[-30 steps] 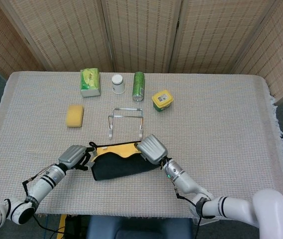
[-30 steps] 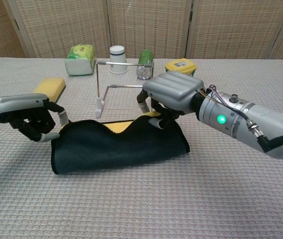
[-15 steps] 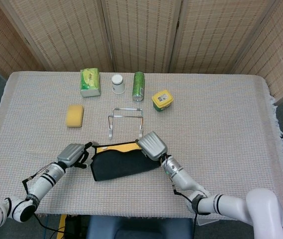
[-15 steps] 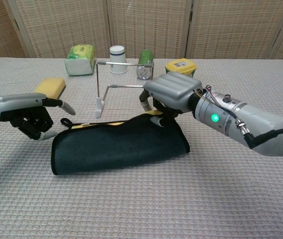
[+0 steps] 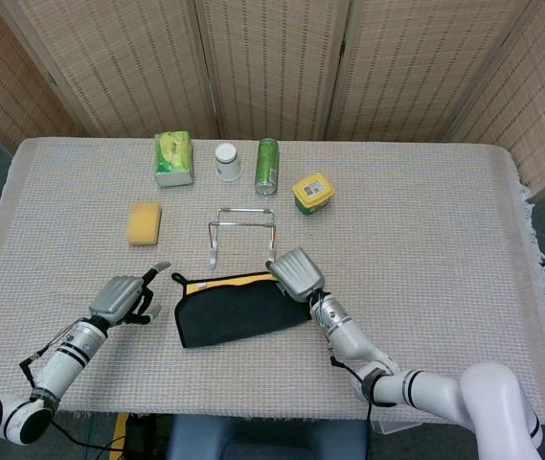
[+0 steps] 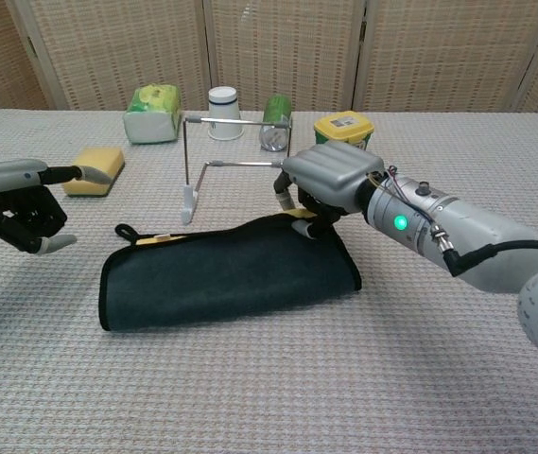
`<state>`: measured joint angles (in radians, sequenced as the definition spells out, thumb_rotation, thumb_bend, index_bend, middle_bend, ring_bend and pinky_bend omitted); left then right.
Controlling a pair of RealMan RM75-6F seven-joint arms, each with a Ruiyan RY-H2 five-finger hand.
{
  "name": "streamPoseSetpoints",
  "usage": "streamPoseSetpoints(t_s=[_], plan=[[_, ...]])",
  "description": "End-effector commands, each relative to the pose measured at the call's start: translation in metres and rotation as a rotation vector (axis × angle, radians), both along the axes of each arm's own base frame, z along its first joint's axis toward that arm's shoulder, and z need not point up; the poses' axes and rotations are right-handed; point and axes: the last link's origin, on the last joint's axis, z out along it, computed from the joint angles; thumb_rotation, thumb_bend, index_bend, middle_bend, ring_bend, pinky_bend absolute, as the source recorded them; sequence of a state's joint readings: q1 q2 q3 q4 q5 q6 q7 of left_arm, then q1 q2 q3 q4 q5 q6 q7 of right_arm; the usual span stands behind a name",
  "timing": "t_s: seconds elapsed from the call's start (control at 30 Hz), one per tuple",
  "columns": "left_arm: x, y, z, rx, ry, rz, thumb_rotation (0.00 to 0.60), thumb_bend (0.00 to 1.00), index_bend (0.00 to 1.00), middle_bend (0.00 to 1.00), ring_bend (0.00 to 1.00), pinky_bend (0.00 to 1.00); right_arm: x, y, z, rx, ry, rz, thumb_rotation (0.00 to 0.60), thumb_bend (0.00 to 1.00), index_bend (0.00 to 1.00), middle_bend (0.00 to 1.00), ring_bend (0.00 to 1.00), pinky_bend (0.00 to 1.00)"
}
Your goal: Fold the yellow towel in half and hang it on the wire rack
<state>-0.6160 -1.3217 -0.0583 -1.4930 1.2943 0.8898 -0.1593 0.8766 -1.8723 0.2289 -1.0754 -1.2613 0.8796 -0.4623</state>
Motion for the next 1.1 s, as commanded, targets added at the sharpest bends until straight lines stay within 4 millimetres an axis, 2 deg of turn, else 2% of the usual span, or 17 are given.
streamPoseSetpoints(t_s=[0.03,0.3,0.37,0.43,0.67,0.77,0.87,0.9,0.93,1.03,1.1], plan=[[-0.001,-0.006,0.003,0.006,-0.006,-0.004,0.6,0.47,0.05,0.83,0.8,0.94,-0.003,-0.002,-0.002,-0.001,0.003,-0.015,0.6,0.45,0.61,0.87,0.95,1.0],[-0.001,-0.014,0.008,0.018,-0.028,-0.012,0.6,0.47,0.05,0.83,0.8,0.94,-0.009,-0.008,-0.004,-0.007,0.009,-0.049,0.6,0.45,0.59,0.87,0.95,1.0],[-0.002,-0.015,0.008,0.019,-0.033,-0.008,0.6,0.47,0.05,0.83,0.8,0.94,-0.009,-0.01,-0.004,-0.004,-0.002,-0.06,0.6,0.45,0.54,0.87,0.95,1.0],[-0.003,-0.015,0.007,0.018,-0.03,-0.006,0.6,0.47,0.05,0.83,0.8,0.94,-0.009,-0.01,-0.004,0.002,-0.015,-0.068,0.6,0.43,0.43,0.87,0.95,1.0],[-0.007,-0.016,0.008,0.022,-0.027,0.008,0.6,0.47,0.05,0.83,0.8,0.94,-0.005,-0.011,0.001,0.011,-0.057,-0.062,0.6,0.28,0.1,0.87,0.95,1.0],[-0.009,-0.017,0.01,0.028,-0.031,0.014,0.6,0.47,0.05,0.83,0.8,0.94,-0.005,-0.011,0.008,0.006,-0.087,-0.054,0.6,0.27,0.05,0.86,0.95,1.0],[-0.011,-0.019,0.013,0.036,-0.037,0.017,0.6,0.47,0.05,0.83,0.8,0.94,-0.009,-0.007,0.019,0.005,-0.113,-0.028,0.6,0.26,0.06,0.84,0.95,1.0],[-0.011,-0.02,0.015,0.039,-0.039,0.017,0.6,0.47,0.05,0.83,0.8,0.94,-0.012,-0.004,0.024,0.01,-0.12,-0.012,0.6,0.25,0.09,0.84,0.95,1.0],[-0.012,-0.021,0.016,0.041,-0.04,0.017,0.6,0.47,0.05,0.83,0.8,0.94,-0.015,-0.002,0.028,0.023,-0.119,0.001,0.6,0.24,0.13,0.84,0.95,1.0],[-0.013,-0.024,0.018,0.041,-0.037,0.013,0.6,0.47,0.05,0.83,0.8,0.94,-0.028,0.005,0.042,0.067,-0.099,0.047,0.6,0.2,0.37,0.84,0.95,1.0],[-0.013,-0.027,0.02,0.04,-0.037,0.011,0.6,0.47,0.05,0.83,0.8,0.94,-0.036,0.007,0.048,0.076,-0.075,0.082,0.6,0.2,0.43,0.84,0.95,1.0]])
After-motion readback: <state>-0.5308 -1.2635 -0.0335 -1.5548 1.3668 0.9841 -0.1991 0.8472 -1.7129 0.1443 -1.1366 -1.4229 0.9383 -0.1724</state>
